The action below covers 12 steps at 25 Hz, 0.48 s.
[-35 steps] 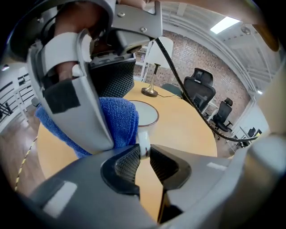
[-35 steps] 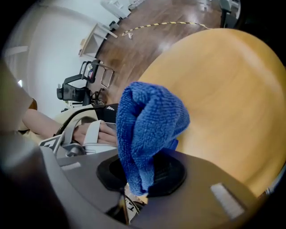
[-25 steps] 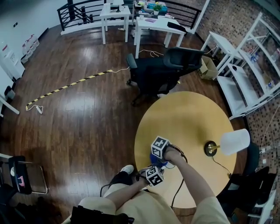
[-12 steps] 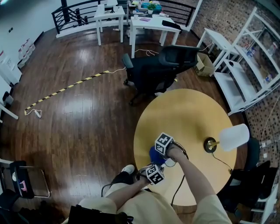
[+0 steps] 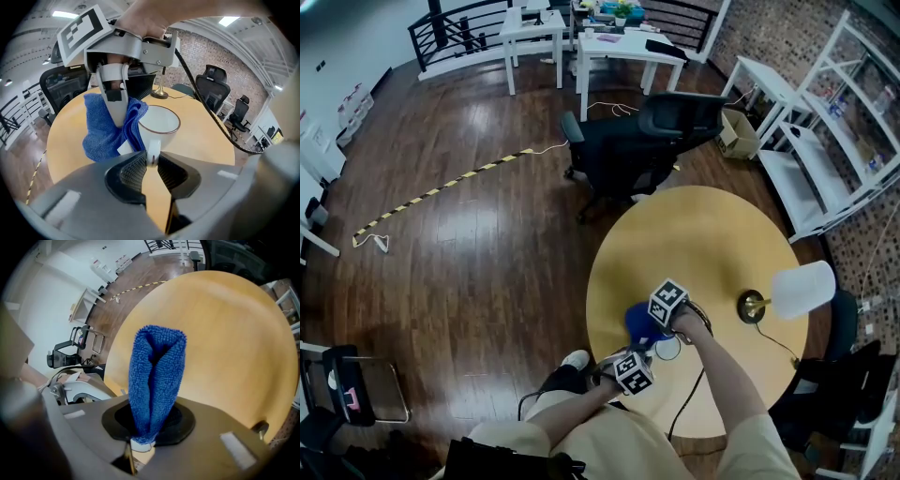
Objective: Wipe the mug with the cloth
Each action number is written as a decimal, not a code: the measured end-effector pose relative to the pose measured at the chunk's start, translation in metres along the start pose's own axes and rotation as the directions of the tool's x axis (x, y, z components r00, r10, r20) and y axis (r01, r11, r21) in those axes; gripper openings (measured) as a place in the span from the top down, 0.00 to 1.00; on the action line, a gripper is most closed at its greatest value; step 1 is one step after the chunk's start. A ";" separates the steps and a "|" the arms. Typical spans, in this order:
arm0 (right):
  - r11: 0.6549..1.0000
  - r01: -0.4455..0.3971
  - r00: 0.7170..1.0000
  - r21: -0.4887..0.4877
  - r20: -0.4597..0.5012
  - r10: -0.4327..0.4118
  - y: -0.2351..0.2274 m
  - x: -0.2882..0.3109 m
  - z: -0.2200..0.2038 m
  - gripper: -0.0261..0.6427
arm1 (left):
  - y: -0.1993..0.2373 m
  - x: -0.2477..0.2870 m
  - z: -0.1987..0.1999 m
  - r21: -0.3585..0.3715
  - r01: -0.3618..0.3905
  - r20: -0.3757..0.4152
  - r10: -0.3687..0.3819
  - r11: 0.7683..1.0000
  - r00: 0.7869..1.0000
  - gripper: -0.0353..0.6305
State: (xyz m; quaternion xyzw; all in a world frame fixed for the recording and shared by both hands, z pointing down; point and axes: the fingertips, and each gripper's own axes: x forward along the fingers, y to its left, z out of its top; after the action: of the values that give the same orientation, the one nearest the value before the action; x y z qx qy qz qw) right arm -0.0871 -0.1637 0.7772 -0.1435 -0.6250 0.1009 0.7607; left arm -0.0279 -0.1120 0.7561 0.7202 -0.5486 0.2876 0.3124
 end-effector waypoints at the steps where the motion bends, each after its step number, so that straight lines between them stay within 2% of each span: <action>1: 1.000 0.002 1.000 0.012 0.010 -0.002 -0.002 -0.001 -0.001 0.87 | 0.000 0.000 -0.001 0.004 -0.004 -0.002 0.004 1.000 1.000 0.85; 8: 0.997 -0.001 0.995 0.075 0.101 -0.007 -0.012 -0.006 -0.005 0.87 | 0.001 -0.001 0.000 0.017 -0.020 -0.021 0.021 1.000 1.000 0.85; 12: 0.995 0.019 0.992 0.101 0.121 -0.031 -0.018 -0.008 -0.013 0.87 | -0.002 0.000 -0.002 0.032 -0.020 -0.033 0.021 0.999 0.999 0.85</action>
State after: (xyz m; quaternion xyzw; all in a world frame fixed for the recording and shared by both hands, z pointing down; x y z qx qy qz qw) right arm -0.0766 -0.1844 0.7739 -0.0910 -0.6665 0.1312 0.7282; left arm -0.0265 -0.1102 0.7572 0.7145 -0.5461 0.3114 0.3069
